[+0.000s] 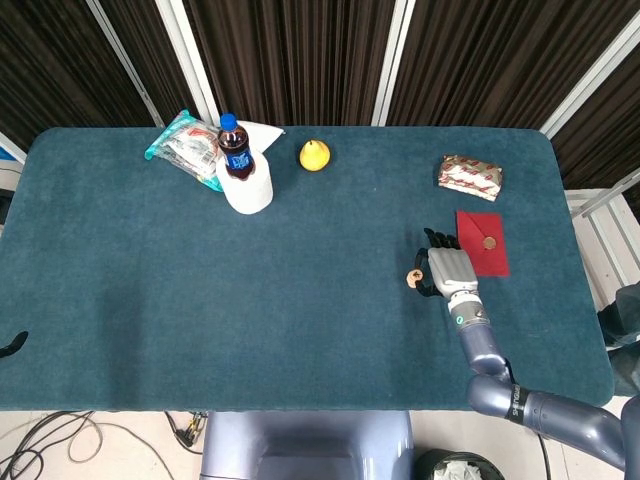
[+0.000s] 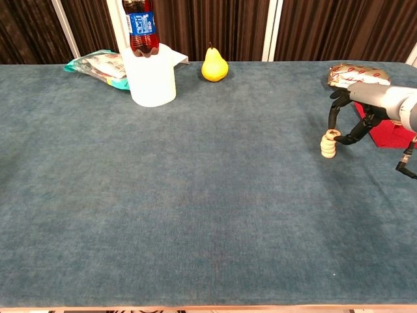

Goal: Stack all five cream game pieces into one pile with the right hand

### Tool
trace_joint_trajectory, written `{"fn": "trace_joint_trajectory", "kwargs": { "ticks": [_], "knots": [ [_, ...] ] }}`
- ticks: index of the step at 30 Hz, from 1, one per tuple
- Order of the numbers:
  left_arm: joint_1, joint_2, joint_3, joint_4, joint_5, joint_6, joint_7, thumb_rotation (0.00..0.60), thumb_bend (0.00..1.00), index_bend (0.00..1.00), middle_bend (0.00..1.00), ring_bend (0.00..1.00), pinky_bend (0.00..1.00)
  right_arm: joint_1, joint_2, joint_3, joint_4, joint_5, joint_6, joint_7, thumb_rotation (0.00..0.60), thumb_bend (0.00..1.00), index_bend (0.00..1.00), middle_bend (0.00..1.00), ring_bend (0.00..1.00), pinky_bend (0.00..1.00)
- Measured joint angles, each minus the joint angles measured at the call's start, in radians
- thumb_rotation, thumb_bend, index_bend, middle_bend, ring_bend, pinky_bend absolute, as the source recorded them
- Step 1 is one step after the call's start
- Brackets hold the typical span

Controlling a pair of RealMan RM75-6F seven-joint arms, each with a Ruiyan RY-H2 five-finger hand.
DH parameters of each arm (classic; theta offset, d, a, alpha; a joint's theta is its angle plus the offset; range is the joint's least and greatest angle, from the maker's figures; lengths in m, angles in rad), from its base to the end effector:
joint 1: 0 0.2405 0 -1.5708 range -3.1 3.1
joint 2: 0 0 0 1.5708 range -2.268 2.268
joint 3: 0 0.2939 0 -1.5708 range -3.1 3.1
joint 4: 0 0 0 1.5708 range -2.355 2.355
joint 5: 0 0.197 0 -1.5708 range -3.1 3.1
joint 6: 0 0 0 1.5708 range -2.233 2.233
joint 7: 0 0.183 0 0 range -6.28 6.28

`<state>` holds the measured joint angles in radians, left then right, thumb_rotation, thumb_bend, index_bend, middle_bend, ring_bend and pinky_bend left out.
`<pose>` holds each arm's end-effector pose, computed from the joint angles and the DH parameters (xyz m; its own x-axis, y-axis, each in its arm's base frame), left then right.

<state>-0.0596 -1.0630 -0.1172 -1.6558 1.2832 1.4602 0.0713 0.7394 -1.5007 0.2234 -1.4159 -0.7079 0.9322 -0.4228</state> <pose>-0.3698 0.2215 0.2256 0.4442 -0.0174 0.8958 0.8756 0.2205 -0.4299 -0.2407 -0.4311 0.0158 0.3478 -0.3370 0.8749 -0.9306 -0.0106 0.3659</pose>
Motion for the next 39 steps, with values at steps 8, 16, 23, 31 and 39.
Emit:
{"fn": "trace_joint_trajectory", "kwargs": {
  "ticks": [8,16,23,31,39],
  "knots": [
    [0.0,-0.001,0.0,0.0,-0.001,0.0,0.002,0.6,0.16,0.06,0.0,0.0,0.0,0.003,0.0,-0.001,-0.001,0.004,0.0,0.0,0.6,0.44,0.46,0.0,0.0,0.0],
    [0.0,-0.001,-0.001,0.001,-0.002,0.0,0.004,0.6,0.17,0.06,0.0,0.0,0.0,0.005,0.0,-0.003,-0.001,0.006,0.001,-0.002,0.6,0.44,0.46,0.0,0.0,0.0],
    [0.0,-0.001,0.0,0.0,-0.001,0.0,0.002,0.6,0.17,0.06,0.0,0.0,0.0,0.005,0.004,0.002,-0.006,0.007,0.008,0.001,0.6,0.44,0.46,0.0,0.0,0.0],
    [0.0,-0.001,-0.001,0.0,-0.001,0.001,0.003,0.6,0.17,0.06,0.0,0.0,0.0,-0.002,0.036,0.008,-0.057,-0.012,0.03,0.007,0.6,0.44,0.37,0.0,0.0,0.0],
    [0.0,0.0,0.002,-0.001,0.006,-0.001,-0.007,0.6,0.17,0.06,0.0,0.0,0.0,-0.06,0.12,0.008,-0.235,-0.118,0.15,0.04,0.6,0.44,0.23,0.0,0.0,0.0]
  ]
}}
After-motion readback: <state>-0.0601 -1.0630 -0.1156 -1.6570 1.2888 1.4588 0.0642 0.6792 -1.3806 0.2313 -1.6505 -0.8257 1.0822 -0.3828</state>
